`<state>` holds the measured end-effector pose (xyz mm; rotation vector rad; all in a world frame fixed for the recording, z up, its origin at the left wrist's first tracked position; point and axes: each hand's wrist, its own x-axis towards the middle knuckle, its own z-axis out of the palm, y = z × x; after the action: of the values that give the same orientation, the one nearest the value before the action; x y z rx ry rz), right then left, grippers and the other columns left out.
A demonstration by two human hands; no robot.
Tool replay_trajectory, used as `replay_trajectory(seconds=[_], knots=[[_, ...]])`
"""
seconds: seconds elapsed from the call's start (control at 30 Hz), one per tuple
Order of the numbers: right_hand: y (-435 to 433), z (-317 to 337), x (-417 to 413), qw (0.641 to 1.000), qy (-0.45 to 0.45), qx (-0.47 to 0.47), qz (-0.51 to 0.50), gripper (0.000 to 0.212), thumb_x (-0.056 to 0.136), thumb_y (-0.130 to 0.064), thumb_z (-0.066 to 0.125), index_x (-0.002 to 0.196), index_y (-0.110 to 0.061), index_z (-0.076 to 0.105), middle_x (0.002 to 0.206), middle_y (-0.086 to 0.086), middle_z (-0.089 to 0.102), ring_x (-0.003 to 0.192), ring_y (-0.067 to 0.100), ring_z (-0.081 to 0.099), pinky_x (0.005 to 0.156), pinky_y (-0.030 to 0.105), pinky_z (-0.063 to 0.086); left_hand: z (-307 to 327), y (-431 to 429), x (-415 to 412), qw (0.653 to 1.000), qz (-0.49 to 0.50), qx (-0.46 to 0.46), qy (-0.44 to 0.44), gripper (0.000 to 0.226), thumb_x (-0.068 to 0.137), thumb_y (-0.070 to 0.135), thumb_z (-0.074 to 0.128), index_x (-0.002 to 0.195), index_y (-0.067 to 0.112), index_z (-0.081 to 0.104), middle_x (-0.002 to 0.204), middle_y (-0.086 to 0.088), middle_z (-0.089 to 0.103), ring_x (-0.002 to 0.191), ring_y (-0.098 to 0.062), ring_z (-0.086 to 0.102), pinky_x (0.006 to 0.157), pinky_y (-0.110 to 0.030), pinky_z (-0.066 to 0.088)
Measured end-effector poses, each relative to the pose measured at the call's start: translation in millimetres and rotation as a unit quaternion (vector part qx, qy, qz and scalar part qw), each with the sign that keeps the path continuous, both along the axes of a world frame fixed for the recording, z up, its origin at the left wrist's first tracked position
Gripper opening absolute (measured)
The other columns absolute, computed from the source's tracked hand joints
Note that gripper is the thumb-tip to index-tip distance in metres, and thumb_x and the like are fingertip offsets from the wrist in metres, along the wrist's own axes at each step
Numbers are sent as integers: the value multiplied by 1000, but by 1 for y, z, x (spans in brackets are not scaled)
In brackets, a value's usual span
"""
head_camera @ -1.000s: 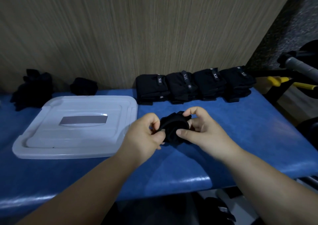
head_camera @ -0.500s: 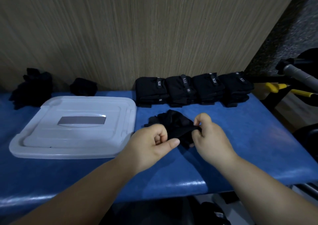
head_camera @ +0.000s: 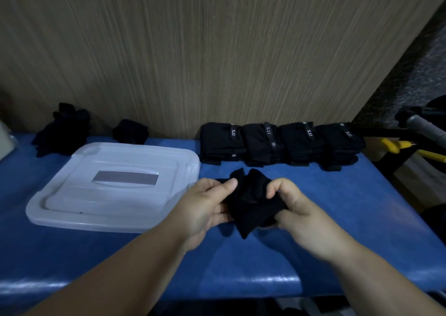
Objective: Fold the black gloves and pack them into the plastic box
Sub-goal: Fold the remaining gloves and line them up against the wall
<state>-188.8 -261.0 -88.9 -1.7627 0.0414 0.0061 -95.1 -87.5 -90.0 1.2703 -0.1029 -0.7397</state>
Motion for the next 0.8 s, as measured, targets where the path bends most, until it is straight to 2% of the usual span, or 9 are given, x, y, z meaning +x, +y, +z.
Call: replay_trajectory(seconds=[0.13, 0.23, 0.27, 0.33, 0.4, 0.47, 0.57, 0.7, 0.8], knots=[[-1, 6, -4, 997, 27, 34, 61, 26, 76, -16, 65, 97, -23, 51, 96, 1, 57, 88, 13, 54, 79, 29, 45, -5, -1, 4, 998, 48, 41, -19, 26, 89, 6, 64, 105, 10, 45, 105, -11, 67, 90, -22, 68, 75, -36, 57], [2, 3, 1, 996, 39, 59, -49, 44, 69, -54, 76, 99, -30, 55, 89, 8, 54, 82, 20, 52, 77, 34, 43, -5, -1, -1, 996, 22, 49, -69, 35, 88, 1, 64, 111, 14, 42, 104, -8, 70, 87, -19, 68, 74, -37, 56], [3, 2, 3, 994, 38, 63, -85, 39, 73, -52, 74, 99, -31, 55, 86, 8, 56, 78, 20, 53, 73, 31, 44, -5, -2, -3, 995, 8, 46, -85, 36, 88, 0, 64, 111, 16, 41, 102, -4, 72, 85, -16, 68, 69, -33, 54], [6, 0, 6, 990, 19, 69, -118, 17, 88, -20, 66, 101, -27, 57, 85, 4, 64, 76, 16, 60, 69, 26, 50, -7, -3, -7, 993, -17, 38, -109, 43, 87, -2, 63, 115, 21, 40, 105, 2, 71, 85, -14, 69, 67, -29, 52], [6, -2, 5, 992, 20, 20, -122, 28, 92, -3, 58, 100, -30, 62, 92, 0, 69, 84, 16, 66, 77, 29, 55, -11, -5, -8, 991, -18, 34, -130, 55, 87, -5, 62, 124, 27, 38, 115, 5, 67, 88, -11, 69, 72, -29, 53], [5, 1, 3, 990, 40, -19, -131, 32, 92, -6, 60, 99, -36, 65, 98, -1, 71, 89, 17, 69, 81, 34, 57, -15, -5, -5, 989, -4, 34, -147, 69, 86, -7, 61, 133, 34, 32, 123, 6, 62, 89, -9, 68, 73, -27, 53], [1, 1, 2, 983, 73, -75, -149, 32, 90, -11, 65, 104, -40, 62, 101, -3, 70, 83, 13, 71, 74, 28, 59, -17, -5, -4, 976, -19, 85, -197, 80, 89, -5, 58, 139, 44, 20, 124, 17, 56, 83, -7, 69, 72, -20, 53], [-3, -8, 3, 942, 99, -278, -160, 42, 85, -26, 71, 121, -40, 54, 120, -11, 51, 92, 5, 59, 83, 22, 53, -17, -2, -9, 896, -61, 279, -341, 79, 90, 12, 59, 146, 43, 12, 134, 18, 38, 77, -11, 64, 76, -21, 53], [-6, -12, 3, 894, 47, -401, -194, 46, 84, -34, 70, 127, -36, 54, 134, -12, 39, 115, 9, 47, 97, 18, 38, -22, -2, -14, 812, -36, 351, -465, 67, 91, 22, 56, 146, 33, 21, 143, 12, 22, 112, -10, 48, 99, -14, 34]])
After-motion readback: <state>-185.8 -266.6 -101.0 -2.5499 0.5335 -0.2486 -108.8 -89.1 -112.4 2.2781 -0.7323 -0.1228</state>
